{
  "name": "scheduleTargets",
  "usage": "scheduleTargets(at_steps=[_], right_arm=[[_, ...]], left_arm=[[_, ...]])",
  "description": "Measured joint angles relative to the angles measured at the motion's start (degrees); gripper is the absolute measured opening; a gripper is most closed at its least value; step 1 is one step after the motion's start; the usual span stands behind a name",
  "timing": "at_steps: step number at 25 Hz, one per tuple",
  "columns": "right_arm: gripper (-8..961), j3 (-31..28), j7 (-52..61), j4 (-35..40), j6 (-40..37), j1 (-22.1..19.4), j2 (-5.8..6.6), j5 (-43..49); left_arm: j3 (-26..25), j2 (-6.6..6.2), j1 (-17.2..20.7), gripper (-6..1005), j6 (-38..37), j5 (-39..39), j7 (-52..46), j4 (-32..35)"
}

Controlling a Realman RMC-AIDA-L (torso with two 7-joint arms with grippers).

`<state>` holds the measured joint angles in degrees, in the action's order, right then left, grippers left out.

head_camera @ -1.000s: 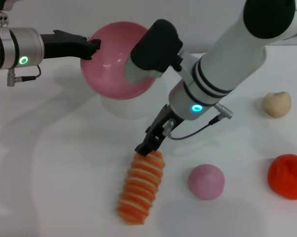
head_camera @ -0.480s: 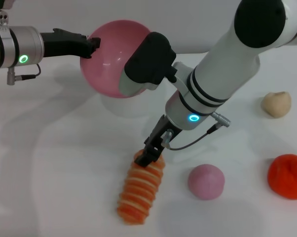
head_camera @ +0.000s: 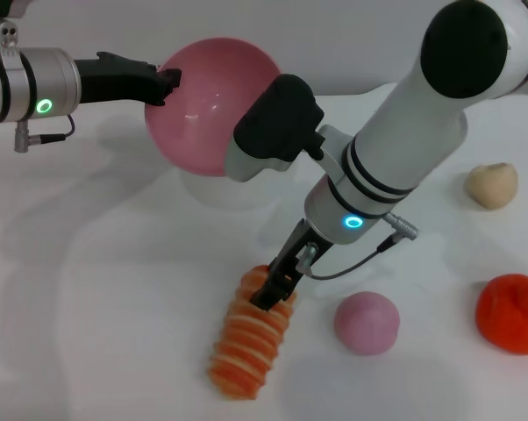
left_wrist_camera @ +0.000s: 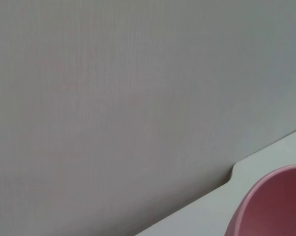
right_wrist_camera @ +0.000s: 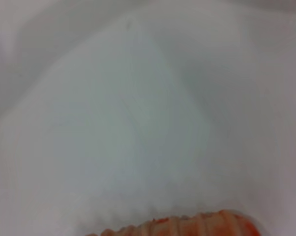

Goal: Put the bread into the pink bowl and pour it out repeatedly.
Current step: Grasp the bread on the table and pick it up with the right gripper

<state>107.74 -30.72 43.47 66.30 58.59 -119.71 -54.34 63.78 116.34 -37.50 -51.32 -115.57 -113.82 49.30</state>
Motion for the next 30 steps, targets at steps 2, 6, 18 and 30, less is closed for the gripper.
scheduleTargets(at_steps=[2, 6, 18, 30], right_arm=[[552, 0.0, 0.01, -0.93, -0.29, 0.14, 0.0, -0.66], [552, -0.01, 0.03, -1.75, -0.63, 0.24, -0.02, -1.25], [544, -0.01, 0.5, -3.34, -1.53, 0.38, -0.09, -1.42], [534, 0.17, 0.65, -3.49, -1.54, 0.87, -0.09, -1.42]], left_arm=[[0.01, 0.0, 0.07, 47, 0.01, 0.0, 0.0, -0.02], [0.01, 0.02, 0.15, 47, 0.01, 0.0, 0.31, -0.04], [0.01, 0.09, 0.16, 48, 0.27, 0.0, 0.79, -0.25], [0.02, 0.09, 0.15, 47, 0.57, 0.0, 0.79, -0.26]])
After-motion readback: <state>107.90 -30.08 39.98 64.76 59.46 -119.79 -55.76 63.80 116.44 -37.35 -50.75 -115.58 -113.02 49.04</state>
